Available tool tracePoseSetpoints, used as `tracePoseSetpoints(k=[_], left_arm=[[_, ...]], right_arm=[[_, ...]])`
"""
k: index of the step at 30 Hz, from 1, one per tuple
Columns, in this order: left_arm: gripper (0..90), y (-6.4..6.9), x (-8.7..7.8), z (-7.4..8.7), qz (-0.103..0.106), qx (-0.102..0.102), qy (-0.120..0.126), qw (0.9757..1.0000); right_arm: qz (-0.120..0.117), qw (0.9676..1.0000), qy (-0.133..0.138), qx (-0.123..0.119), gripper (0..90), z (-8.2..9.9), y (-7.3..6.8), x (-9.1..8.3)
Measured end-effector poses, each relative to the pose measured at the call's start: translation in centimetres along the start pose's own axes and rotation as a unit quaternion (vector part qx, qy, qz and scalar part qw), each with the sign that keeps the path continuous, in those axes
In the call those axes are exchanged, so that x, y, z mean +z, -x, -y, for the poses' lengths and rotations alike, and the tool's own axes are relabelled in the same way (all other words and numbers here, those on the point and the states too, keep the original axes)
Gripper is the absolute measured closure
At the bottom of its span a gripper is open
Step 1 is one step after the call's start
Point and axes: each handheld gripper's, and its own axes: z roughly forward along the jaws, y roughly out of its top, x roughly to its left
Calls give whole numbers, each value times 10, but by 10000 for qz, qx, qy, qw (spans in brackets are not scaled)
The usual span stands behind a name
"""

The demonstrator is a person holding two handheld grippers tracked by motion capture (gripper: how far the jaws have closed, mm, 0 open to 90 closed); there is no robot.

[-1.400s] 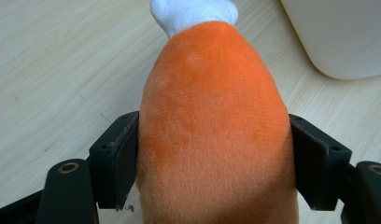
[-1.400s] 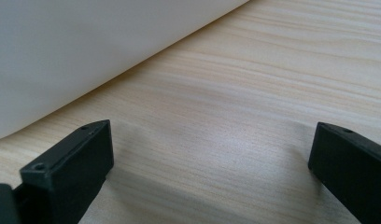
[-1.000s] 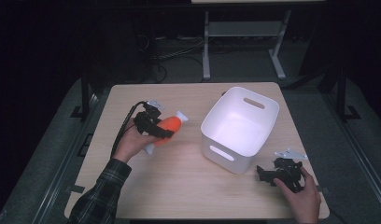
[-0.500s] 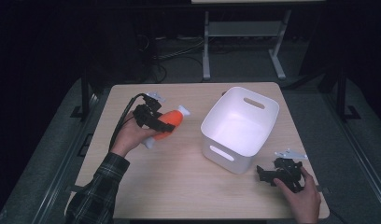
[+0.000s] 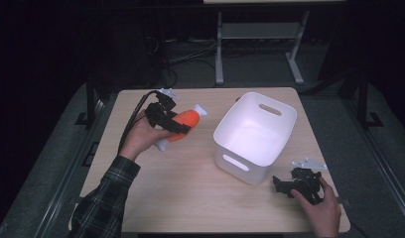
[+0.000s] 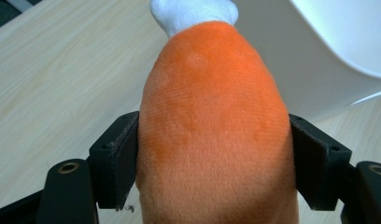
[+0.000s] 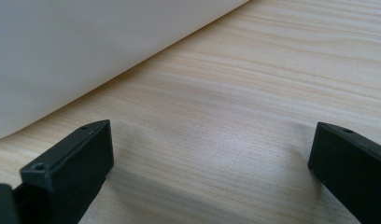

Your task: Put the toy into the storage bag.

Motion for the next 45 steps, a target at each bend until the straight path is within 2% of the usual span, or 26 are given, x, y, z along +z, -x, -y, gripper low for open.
tracePoseSetpoints(k=[11, 20, 35, 45], left_arm=[[255, 4, -4, -22, 65, 134, 32, 9999], [255, 17, -7, -50, 106, 358, 89, 9993], [255, 33, -3, -78, 187, 541, 172, 9982], [255, 43, 6, -94, 266, 646, 169, 9974]], right_arm=[[0, 10000, -1, 1, 0, 0, 0, 0], [-3, 10000, -1, -1, 0, 0, 0, 0], [-5, 10000, -7, 12, 0, 0, 0, 0], [-1, 10000, -1, 11, 0, 0, 0, 0]])
